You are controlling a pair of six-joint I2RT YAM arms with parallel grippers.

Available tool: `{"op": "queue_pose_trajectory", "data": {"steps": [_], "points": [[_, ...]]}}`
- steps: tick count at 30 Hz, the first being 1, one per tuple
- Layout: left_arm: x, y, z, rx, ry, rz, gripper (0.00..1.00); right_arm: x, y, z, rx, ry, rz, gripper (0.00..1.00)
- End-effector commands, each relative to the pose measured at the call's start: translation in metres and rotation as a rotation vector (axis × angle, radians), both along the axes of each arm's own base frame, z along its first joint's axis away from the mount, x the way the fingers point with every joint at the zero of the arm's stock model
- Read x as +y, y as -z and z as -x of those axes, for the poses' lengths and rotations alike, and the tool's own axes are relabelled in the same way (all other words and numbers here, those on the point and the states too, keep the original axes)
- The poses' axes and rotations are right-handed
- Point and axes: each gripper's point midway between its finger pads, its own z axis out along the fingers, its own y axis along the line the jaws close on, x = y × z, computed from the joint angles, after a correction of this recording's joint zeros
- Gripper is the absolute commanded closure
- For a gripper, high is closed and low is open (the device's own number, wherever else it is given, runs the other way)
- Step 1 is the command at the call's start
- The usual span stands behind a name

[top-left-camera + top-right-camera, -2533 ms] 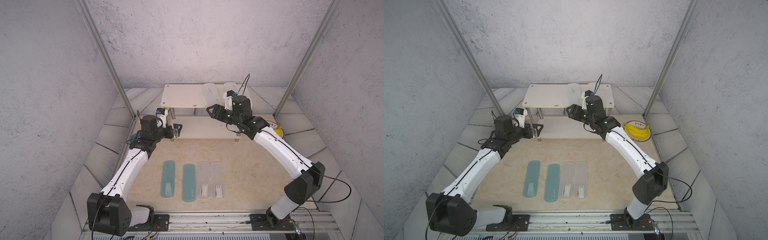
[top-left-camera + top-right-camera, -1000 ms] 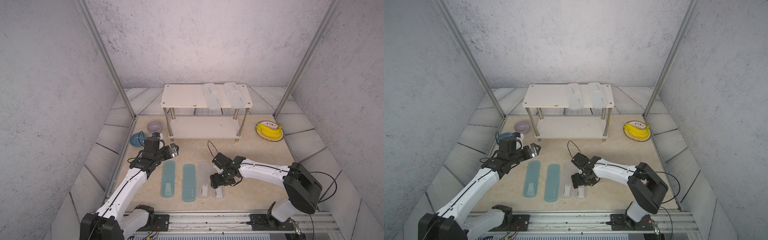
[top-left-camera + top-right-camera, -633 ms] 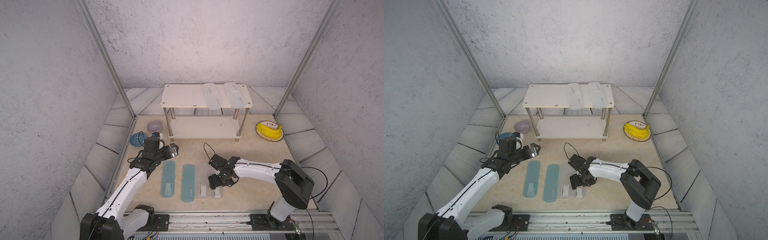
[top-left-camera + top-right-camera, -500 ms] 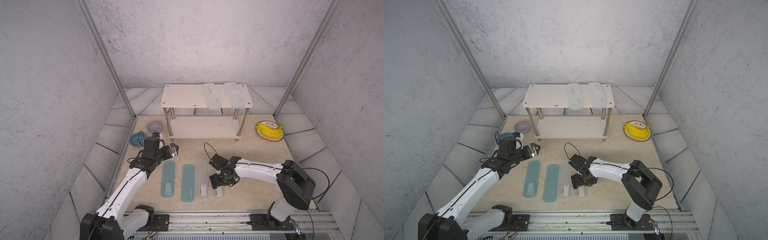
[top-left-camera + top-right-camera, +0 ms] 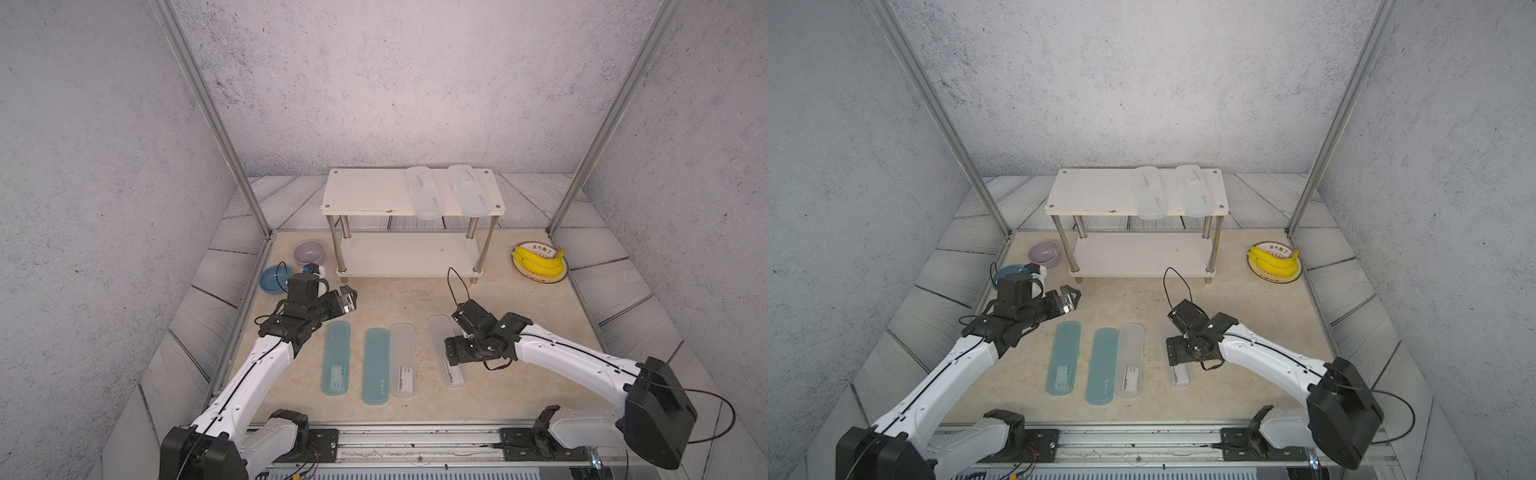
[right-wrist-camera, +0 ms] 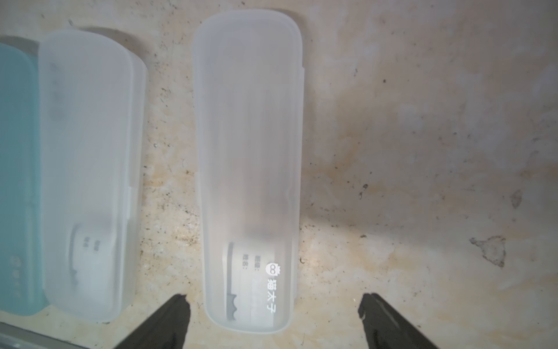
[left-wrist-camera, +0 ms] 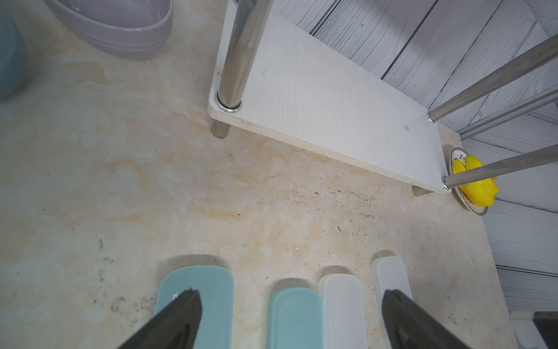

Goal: Place the pencil cases on the shelf according to color
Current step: Pick up the pencil case from the center of the board.

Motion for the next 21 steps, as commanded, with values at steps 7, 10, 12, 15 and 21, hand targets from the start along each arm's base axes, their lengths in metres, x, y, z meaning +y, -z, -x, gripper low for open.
{"op": "queue_pose_trajectory", "data": {"steps": [7, 10, 12, 15, 21], "points": [[-0.003, -0.011, -0.006, -0.044, 0.024, -0.015, 0.0, 0.001, 0.022, 0.026, 0.058, 0.02, -0.107, 0.07], [-0.005, -0.016, -0.009, -0.048, 0.039, -0.018, 0.0, 0.008, 0.024, 0.025, 0.078, 0.002, -0.111, 0.07], [-0.005, -0.016, -0.009, -0.051, 0.041, -0.022, 0.0, 0.01, 0.027, 0.024, 0.104, 0.001, -0.089, 0.07], [-0.002, -0.015, -0.009, -0.053, 0.031, -0.035, 0.0, 0.014, 0.03, 0.023, 0.118, -0.001, -0.065, 0.07], [0.0, -0.012, -0.003, -0.051, 0.024, -0.035, 0.0, 0.017, 0.04, 0.025, 0.14, -0.004, 0.006, 0.06]]}}
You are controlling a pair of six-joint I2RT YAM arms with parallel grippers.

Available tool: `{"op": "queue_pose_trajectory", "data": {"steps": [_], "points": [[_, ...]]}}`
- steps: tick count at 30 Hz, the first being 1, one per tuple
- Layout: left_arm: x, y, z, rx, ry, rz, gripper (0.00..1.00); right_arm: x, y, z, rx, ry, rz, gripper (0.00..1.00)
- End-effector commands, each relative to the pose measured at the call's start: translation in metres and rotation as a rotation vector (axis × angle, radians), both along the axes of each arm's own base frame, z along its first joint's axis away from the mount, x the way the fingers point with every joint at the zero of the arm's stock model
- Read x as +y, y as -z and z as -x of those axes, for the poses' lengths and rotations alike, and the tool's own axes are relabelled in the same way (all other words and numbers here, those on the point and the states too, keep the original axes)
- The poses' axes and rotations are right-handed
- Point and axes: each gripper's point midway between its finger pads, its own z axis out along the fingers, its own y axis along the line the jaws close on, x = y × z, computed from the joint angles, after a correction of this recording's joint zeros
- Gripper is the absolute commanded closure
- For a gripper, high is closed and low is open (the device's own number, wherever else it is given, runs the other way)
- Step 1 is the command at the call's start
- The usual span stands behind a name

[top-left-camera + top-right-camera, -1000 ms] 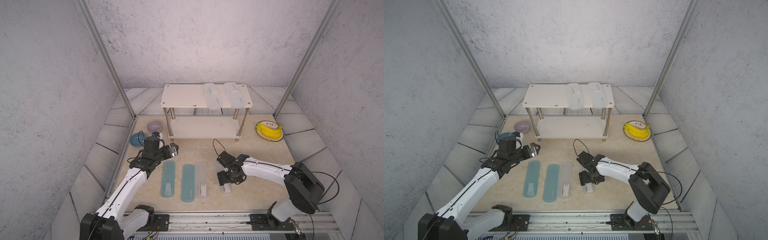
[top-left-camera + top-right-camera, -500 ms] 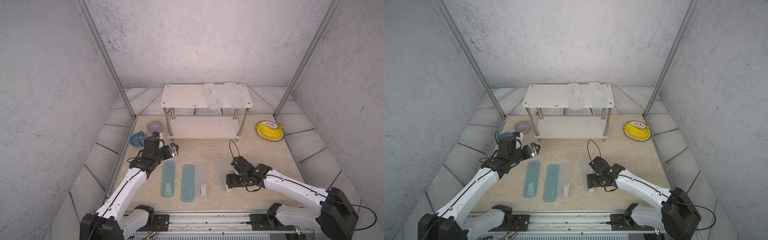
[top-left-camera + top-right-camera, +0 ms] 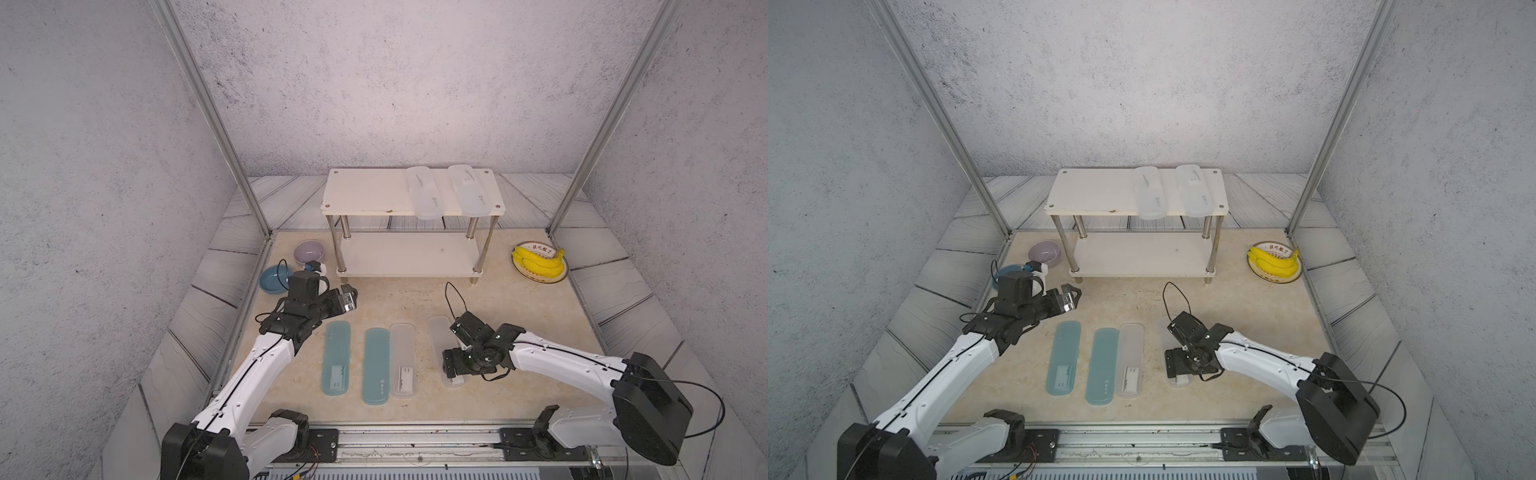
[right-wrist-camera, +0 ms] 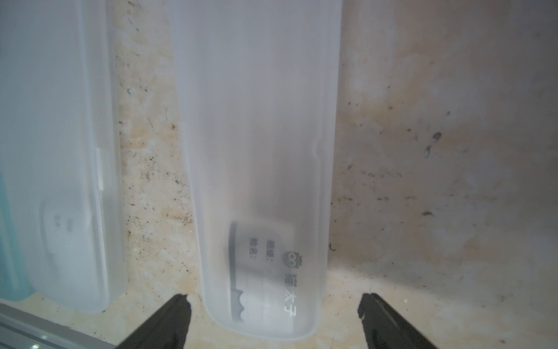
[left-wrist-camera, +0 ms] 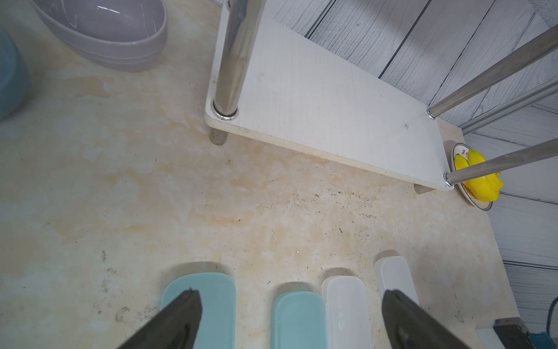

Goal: Place the pencil cases on the shelf according to color
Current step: Pick up the pencil case from the center of the board.

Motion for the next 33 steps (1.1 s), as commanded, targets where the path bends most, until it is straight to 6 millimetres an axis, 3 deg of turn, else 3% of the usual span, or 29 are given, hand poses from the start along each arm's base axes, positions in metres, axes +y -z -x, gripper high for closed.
{"op": "queue_pose_trajectory", "data": {"steps": [1, 5, 12, 24, 33], "points": [[0.001, -0.008, 0.001, -0.033, 0.0, -0.01, 0.0, 0.003, 0.002, 0.0, 0.006, 0.004, 0.043, 0.06], [0.002, -0.009, 0.002, -0.034, -0.001, -0.013, 0.0, 0.012, 0.006, 0.002, 0.009, -0.022, 0.07, 0.05], [0.002, -0.012, 0.002, -0.044, -0.002, -0.01, 0.0, 0.003, 0.022, 0.005, 0.045, 0.014, 0.151, 0.05], [0.003, -0.012, 0.005, -0.051, 0.005, -0.023, 0.0, 0.007, 0.031, 0.007, 0.083, -0.011, 0.263, 0.05], [0.004, -0.014, 0.006, -0.055, 0.008, -0.03, 0.01, 0.008, 0.03, 0.01, 0.085, 0.013, 0.235, 0.05]]}}
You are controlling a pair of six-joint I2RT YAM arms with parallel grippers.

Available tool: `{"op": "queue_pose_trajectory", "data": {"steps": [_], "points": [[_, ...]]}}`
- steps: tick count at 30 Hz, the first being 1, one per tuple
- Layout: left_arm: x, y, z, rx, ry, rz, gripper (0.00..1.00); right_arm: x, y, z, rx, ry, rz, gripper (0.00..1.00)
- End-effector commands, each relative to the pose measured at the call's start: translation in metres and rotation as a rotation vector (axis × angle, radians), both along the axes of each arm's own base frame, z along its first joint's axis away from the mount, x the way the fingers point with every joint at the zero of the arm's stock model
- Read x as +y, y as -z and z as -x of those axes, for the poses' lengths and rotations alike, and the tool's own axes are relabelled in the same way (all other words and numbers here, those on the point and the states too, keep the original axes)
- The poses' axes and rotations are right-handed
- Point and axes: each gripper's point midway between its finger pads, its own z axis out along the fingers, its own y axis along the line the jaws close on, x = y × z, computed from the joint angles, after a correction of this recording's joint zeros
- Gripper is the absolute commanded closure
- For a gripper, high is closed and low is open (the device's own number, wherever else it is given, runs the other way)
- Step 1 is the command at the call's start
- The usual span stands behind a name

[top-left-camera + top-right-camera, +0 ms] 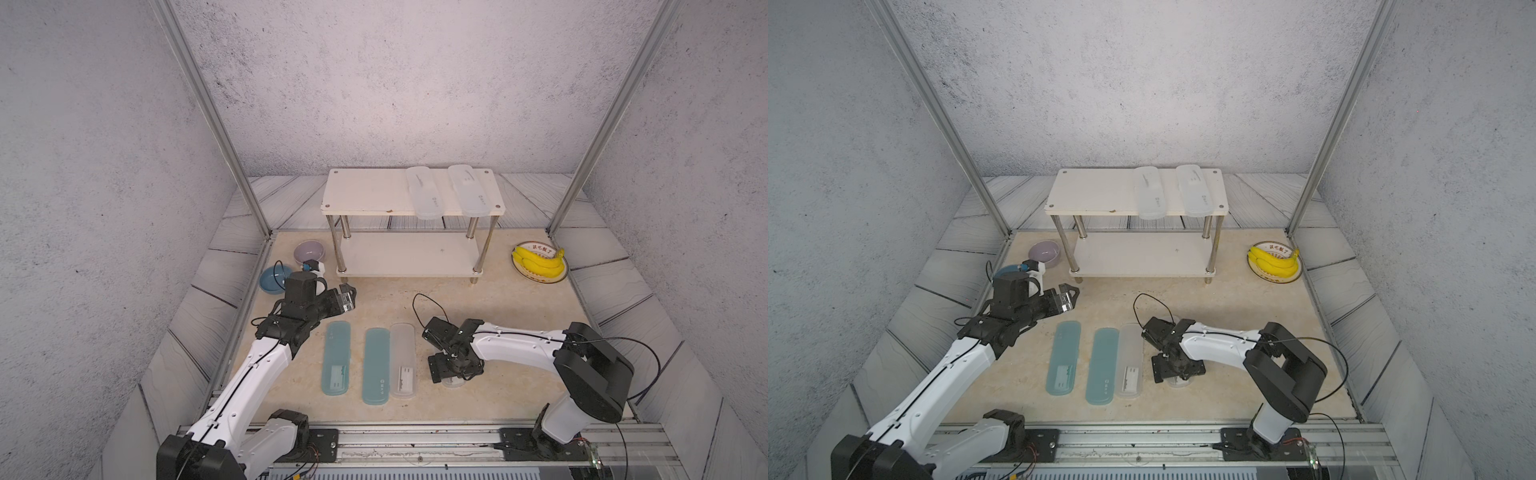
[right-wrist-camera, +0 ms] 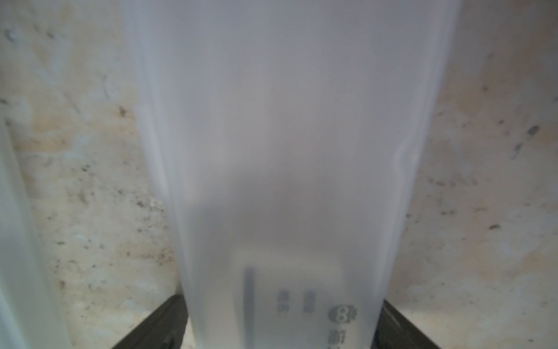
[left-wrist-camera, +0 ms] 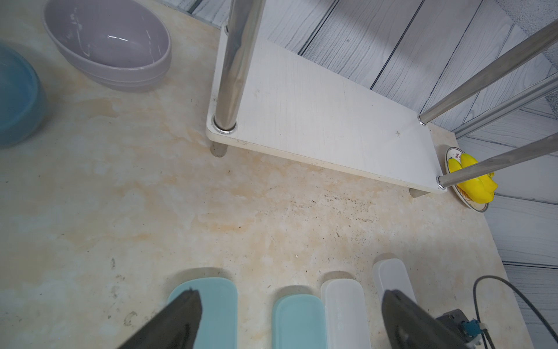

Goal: Place the pencil cases on the shelf according to color
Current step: Pick up the pencil case from the center of the board.

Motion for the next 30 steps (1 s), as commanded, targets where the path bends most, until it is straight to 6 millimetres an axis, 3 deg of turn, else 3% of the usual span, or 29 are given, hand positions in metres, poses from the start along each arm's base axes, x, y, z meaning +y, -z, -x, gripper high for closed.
{"op": "queue_pose_trajectory", "data": {"steps": [1, 11, 15, 19, 22, 24, 28, 30], "points": [[0.002, -0.002, 0.003, -0.009, 0.004, -0.018, 0.01, -0.009, 0.001, 0.006, 0.006, 0.021, 0.023, 0.05], [0.003, -0.002, 0.004, -0.01, 0.001, -0.025, 0.01, -0.016, 0.001, 0.007, 0.005, 0.039, 0.054, 0.07], [0.004, -0.003, 0.004, -0.016, -0.003, -0.026, 0.01, -0.018, 0.003, 0.008, 0.002, 0.045, 0.047, 0.12], [0.007, -0.014, 0.004, -0.029, -0.008, -0.044, 0.01, -0.018, -0.002, 0.007, -0.017, 0.04, 0.042, 0.3], [0.011, -0.023, 0.008, -0.05, -0.024, -0.053, 0.01, -0.018, -0.006, 0.006, -0.031, 0.042, 0.03, 0.34], [0.013, -0.032, 0.009, -0.054, -0.03, -0.057, 0.01, -0.019, -0.013, 0.005, -0.053, 0.045, 0.012, 0.45], [0.015, -0.049, 0.01, -0.086, -0.03, -0.075, 0.01, -0.02, -0.024, 0.003, -0.082, 0.051, -0.01, 0.5], [0.018, -0.059, 0.009, -0.107, -0.038, -0.092, 0.01, -0.024, -0.042, 0.001, -0.108, 0.041, -0.004, 0.53]]}}
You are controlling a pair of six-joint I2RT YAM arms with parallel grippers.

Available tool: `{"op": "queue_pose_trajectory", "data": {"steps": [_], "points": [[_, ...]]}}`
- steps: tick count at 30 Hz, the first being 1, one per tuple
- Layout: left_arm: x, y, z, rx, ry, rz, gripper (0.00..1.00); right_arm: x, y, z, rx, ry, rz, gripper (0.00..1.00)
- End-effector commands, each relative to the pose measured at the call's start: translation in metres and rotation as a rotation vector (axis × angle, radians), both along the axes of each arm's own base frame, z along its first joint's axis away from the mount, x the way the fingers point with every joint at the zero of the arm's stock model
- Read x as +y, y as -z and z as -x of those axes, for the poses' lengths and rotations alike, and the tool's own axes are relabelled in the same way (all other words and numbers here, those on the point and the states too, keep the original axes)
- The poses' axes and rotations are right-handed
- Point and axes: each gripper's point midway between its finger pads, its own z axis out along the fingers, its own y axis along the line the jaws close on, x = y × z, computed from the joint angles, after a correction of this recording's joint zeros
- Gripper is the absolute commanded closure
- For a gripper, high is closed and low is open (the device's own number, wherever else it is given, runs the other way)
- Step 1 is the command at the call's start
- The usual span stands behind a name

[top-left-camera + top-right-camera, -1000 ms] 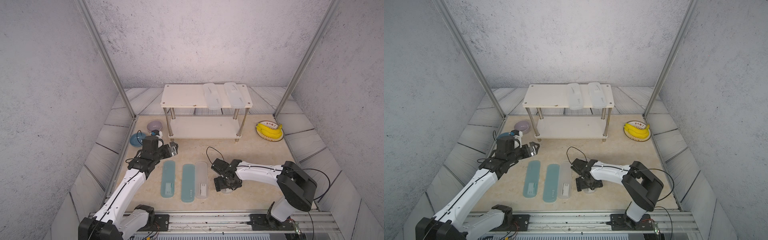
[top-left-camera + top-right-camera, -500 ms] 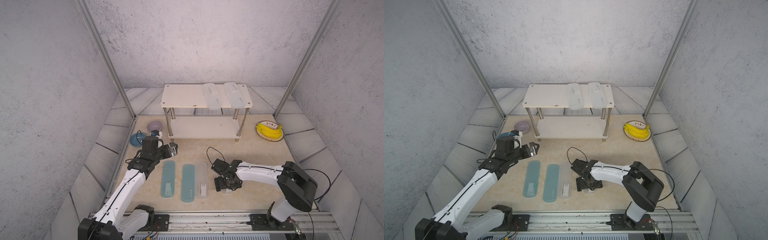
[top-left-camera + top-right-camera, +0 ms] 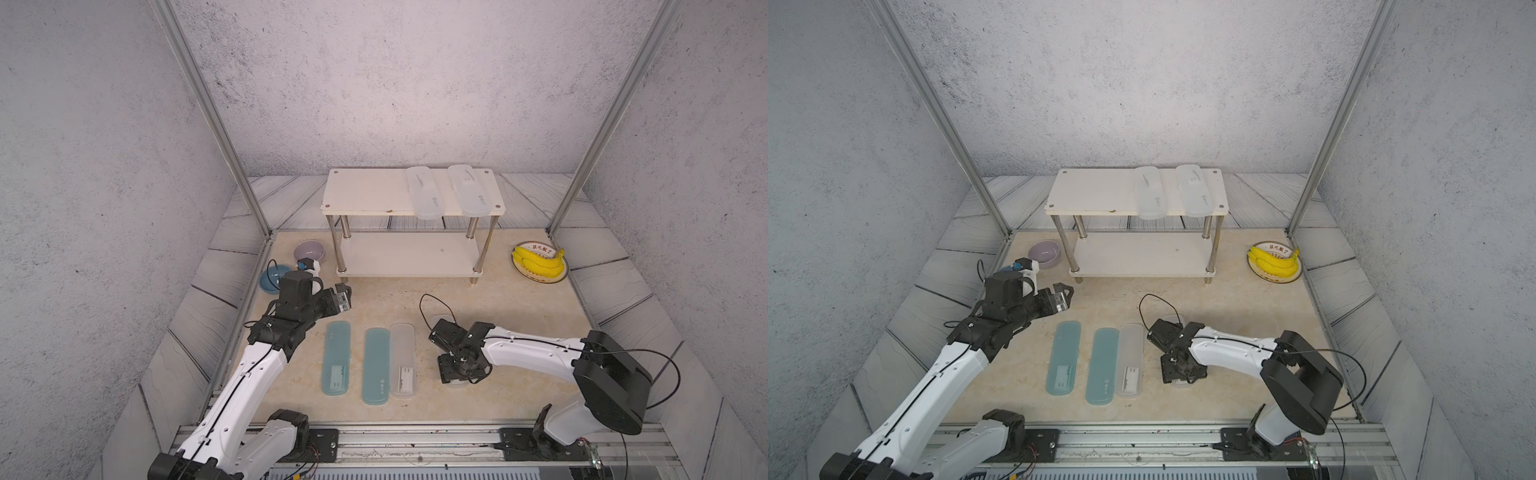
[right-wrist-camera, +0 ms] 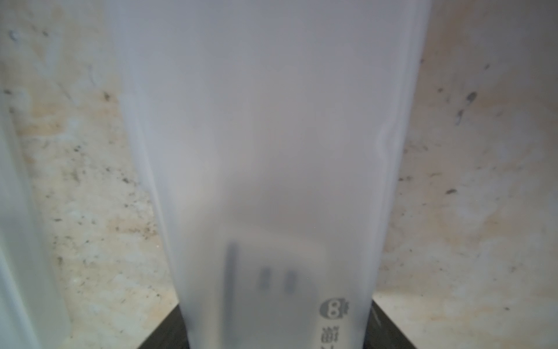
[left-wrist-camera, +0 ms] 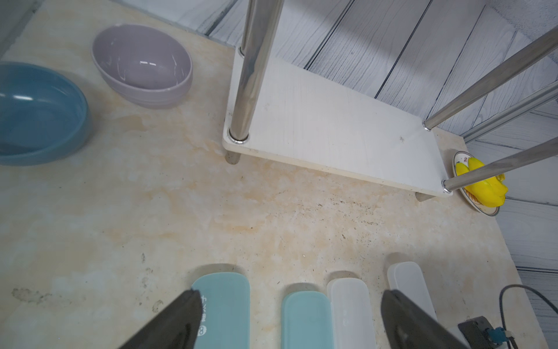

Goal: Place the pencil cases on the shelf according to color
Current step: Pick up the pencil case from the center of the board, then place the pencil case on the shelf.

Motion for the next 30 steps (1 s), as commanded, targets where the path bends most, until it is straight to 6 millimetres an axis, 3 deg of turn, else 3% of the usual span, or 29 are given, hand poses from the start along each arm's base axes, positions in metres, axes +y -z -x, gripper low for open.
{"op": "queue_pose_trajectory", "data": {"steps": [1, 3, 4, 6, 8, 9, 10, 17, 19, 21, 22, 23, 24, 25, 30], "points": [[0.008, -0.036, 0.001, -0.077, -0.011, -0.052, 0.01, -0.008, -0.05, -0.013, -0.133, -0.017, -0.013, 0.53], [0.01, -0.044, -0.001, -0.096, -0.016, -0.064, 0.01, -0.011, -0.084, -0.022, -0.218, -0.031, -0.025, 0.53], [0.011, -0.046, -0.001, -0.1, -0.018, -0.068, 0.01, -0.011, -0.09, -0.023, -0.229, -0.037, -0.03, 0.53], [0.012, -0.055, -0.003, -0.121, -0.019, -0.079, 0.01, -0.006, -0.139, -0.037, -0.329, -0.084, -0.063, 0.53], [0.011, -0.073, -0.01, -0.162, -0.001, -0.113, 0.01, 0.004, -0.174, -0.046, -0.392, -0.122, -0.102, 0.53], [0.012, -0.079, -0.012, -0.173, 0.007, -0.13, 0.01, 0.004, -0.178, -0.046, -0.398, -0.126, -0.101, 0.53], [0.012, -0.087, -0.012, -0.192, 0.012, -0.14, 0.01, 0.009, -0.204, -0.052, -0.445, -0.143, -0.132, 0.53], [0.025, -0.124, -0.025, -0.204, -0.002, -0.208, 0.01, 0.019, -0.25, -0.063, -0.543, -0.169, -0.19, 0.53], [0.027, -0.132, -0.029, -0.206, -0.003, -0.216, 0.01, 0.023, -0.276, -0.066, -0.592, -0.176, -0.231, 0.52], [0.03, -0.142, -0.034, -0.219, -0.002, -0.224, 0.01, 0.026, -0.287, -0.07, -0.608, -0.181, -0.238, 0.52], [0.033, -0.142, -0.041, -0.219, -0.011, -0.232, 0.01, 0.033, -0.312, -0.077, -0.649, -0.182, -0.258, 0.52], [0.031, -0.14, -0.051, -0.238, -0.024, -0.203, 0.01, 0.061, -0.365, -0.105, -0.758, -0.219, -0.306, 0.5], [0.03, -0.131, -0.058, -0.256, -0.022, -0.19, 0.01, 0.076, -0.401, -0.136, -0.836, -0.229, -0.33, 0.48], [0.027, -0.119, -0.061, -0.254, -0.008, -0.193, 0.01, 0.08, -0.405, -0.143, -0.845, -0.233, -0.332, 0.48], [0.027, -0.102, -0.062, -0.255, 0.003, -0.205, 0.02, 0.092, -0.43, -0.172, -0.906, -0.225, -0.37, 0.48]]}}
